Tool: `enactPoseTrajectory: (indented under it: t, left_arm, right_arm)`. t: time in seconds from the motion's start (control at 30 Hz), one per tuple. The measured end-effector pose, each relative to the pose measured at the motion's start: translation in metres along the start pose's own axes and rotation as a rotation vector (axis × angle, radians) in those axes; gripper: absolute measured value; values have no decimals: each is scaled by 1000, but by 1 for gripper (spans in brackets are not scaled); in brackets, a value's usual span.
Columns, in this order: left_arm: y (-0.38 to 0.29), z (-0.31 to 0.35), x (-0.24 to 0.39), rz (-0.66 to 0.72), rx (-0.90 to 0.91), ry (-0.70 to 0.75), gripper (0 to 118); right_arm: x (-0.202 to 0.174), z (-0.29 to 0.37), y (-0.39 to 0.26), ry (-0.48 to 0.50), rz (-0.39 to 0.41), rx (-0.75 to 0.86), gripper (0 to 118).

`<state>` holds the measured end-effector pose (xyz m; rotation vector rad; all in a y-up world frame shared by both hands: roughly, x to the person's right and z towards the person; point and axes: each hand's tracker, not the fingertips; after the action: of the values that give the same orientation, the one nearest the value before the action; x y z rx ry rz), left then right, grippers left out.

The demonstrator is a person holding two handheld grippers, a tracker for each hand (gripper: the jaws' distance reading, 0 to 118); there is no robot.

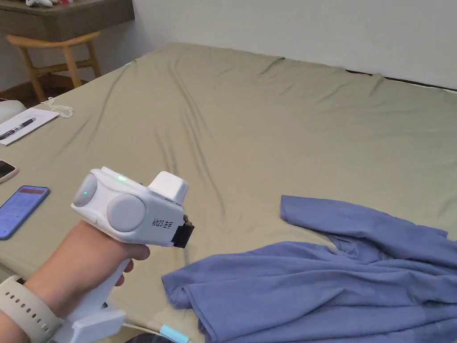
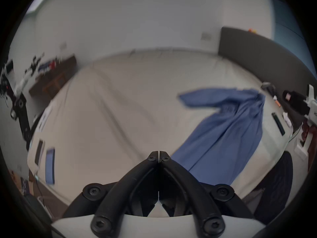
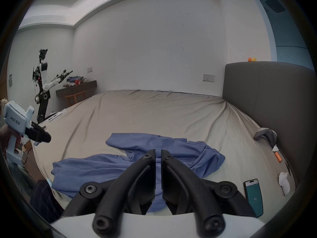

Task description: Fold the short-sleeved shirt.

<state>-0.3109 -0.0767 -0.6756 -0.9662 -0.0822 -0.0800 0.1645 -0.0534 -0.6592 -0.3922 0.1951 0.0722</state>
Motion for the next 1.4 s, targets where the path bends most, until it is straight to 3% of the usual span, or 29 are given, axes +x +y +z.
enactPoseTrajectory:
  t: [0.03, 0.07, 0.1, 0.13, 0.17, 0.23, 0.3, 0.37, 0.4, 0.5, 0.53, 0.57, 0.63, 0.73, 0.93, 1.1, 1.17, 1.2, 1.27, 1.3, 1.4]
  left_arm:
    - [-8, -9, -1, 5, -49, -10, 0]
    - [-13, -16, -1, 11, -58, -13, 11]
    - [-17, -25, -3, 30, -71, -6, 41]
    - [-17, -32, -4, 26, -64, -4, 86]
    - [-20, -37, 0, 24, -62, 7, 99]
    - [-15, -52, 3, -2, -76, 30, 87]
    - [-16, -68, 5, -17, -94, 28, 85]
    - [-16, -82, 8, -3, -143, 0, 61]
    - [-18, -88, 13, -14, -153, 18, 55]
    - [-25, -67, 34, -53, -124, 1, 47]
    - [-24, -62, 40, -51, -154, -83, 7]
    - [-28, -59, 44, -61, -159, -44, 0]
    - [-30, -56, 53, -191, -169, -22, 0]
    - [-23, -31, 39, -46, -44, -76, 0]
    - [-7, -3, 39, -61, 65, -55, 0]
    - [4, -12, 39, -50, 99, -30, 0]
    - [9, -16, 38, -49, 95, -23, 0]
    - [11, -19, 38, -48, 93, -23, 0]
    - [8, -19, 39, -44, 88, -22, 0]
    - [8, -19, 40, -42, 86, -23, 0]
    - [7, -20, 41, -34, 77, -18, 0]
  right_arm:
    - [0, -3, -1, 0, 4, -10, 6]
    - [0, -5, -1, 1, 4, -18, 6]
    - [0, -6, -1, -2, 3, -27, 6]
    - [1, -8, -1, -6, 4, -31, 6]
    - [1, -9, -1, -10, 4, -34, 6]
    - [9, -14, -2, -12, -1, -43, 6]
    - [14, -15, -2, -19, -9, -47, 6]
    - [19, -16, -3, -28, -17, -51, 6]
    - [22, -16, -4, -34, -20, -53, 6]
    - [31, -17, -7, -54, -21, -62, 6]
    - [35, -17, -8, -61, -22, -65, 6]
    - [39, -18, -9, -65, -24, -68, 6]
    - [47, -21, -10, -76, -25, -76, 6]
    - [63, -26, -11, -100, -14, -85, 6]
    - [108, -62, -27, -176, 0, -203, 6]
    - [174, -107, -39, -270, -81, -258, 6]
    - [195, -126, -32, -264, -97, -240, 7]
    - [206, -138, -29, -270, -104, -243, 14]
    - [226, -166, -27, -276, -126, -267, 68]
    - [235, -181, -30, -288, -144, -321, 80]
    - [247, -219, -43, -298, -130, -410, 81]
